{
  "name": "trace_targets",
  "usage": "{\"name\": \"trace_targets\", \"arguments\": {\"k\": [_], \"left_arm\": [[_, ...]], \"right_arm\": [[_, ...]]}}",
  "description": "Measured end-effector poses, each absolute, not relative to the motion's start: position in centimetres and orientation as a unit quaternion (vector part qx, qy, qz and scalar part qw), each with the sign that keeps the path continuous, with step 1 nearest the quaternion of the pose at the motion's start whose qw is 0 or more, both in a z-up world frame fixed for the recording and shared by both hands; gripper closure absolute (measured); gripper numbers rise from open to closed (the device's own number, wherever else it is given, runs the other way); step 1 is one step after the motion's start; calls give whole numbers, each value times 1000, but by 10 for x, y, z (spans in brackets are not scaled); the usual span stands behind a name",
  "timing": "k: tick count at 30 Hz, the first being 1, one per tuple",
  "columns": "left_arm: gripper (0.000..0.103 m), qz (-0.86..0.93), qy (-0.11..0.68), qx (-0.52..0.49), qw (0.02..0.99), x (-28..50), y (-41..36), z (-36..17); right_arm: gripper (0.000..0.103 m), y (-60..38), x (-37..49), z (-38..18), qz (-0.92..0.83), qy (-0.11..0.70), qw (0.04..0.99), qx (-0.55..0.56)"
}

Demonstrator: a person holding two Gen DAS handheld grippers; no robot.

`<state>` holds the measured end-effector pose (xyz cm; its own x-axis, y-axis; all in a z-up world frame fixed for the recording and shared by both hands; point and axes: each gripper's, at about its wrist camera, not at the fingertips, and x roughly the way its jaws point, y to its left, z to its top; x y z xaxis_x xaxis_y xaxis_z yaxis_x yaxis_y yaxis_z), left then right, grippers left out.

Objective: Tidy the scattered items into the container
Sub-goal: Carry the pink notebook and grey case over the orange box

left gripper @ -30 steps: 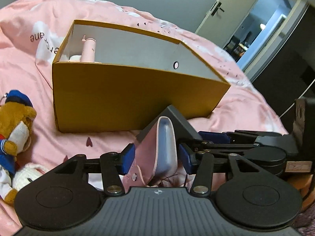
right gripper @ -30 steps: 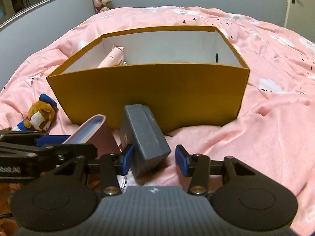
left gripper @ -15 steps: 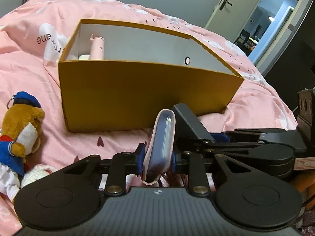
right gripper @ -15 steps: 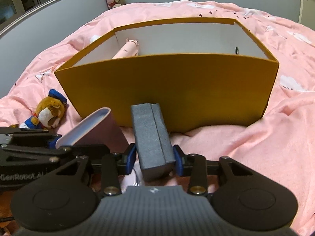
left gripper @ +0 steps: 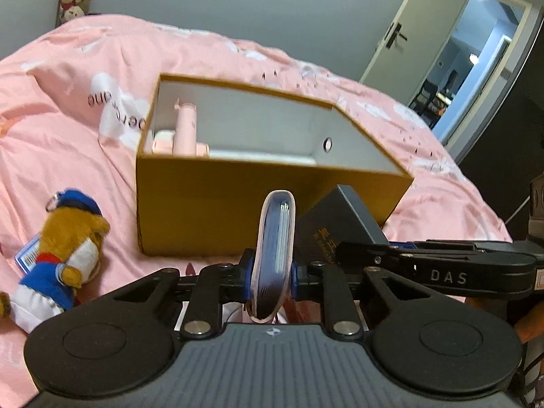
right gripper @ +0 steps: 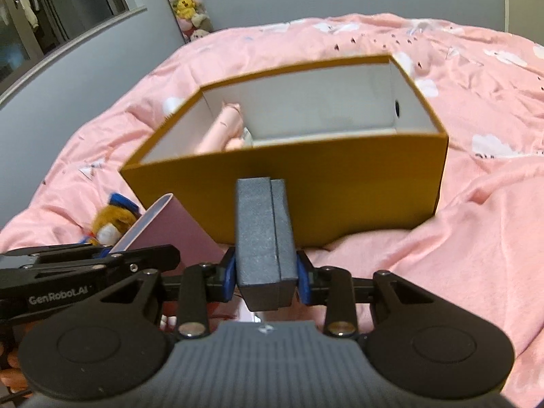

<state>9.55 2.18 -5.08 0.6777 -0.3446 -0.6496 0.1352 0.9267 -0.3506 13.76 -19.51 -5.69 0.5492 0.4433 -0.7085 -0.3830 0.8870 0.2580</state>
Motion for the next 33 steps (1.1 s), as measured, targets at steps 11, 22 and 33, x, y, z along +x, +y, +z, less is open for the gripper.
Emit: {"name": "trace_targets", "arguments": {"k": [11,22,33], "left_arm": [[80,-135,313,-148,928,90,24,-1],[80,-126,267,-144,945,115,32,31],[80,-117,290,-169,935,170,55,29]], "right_arm": [[66,-194,128,-6,256,364,895,26],[66,-183,148,42,265,319,910,13],[66,-169,218,38,238,352,905,22]]}}
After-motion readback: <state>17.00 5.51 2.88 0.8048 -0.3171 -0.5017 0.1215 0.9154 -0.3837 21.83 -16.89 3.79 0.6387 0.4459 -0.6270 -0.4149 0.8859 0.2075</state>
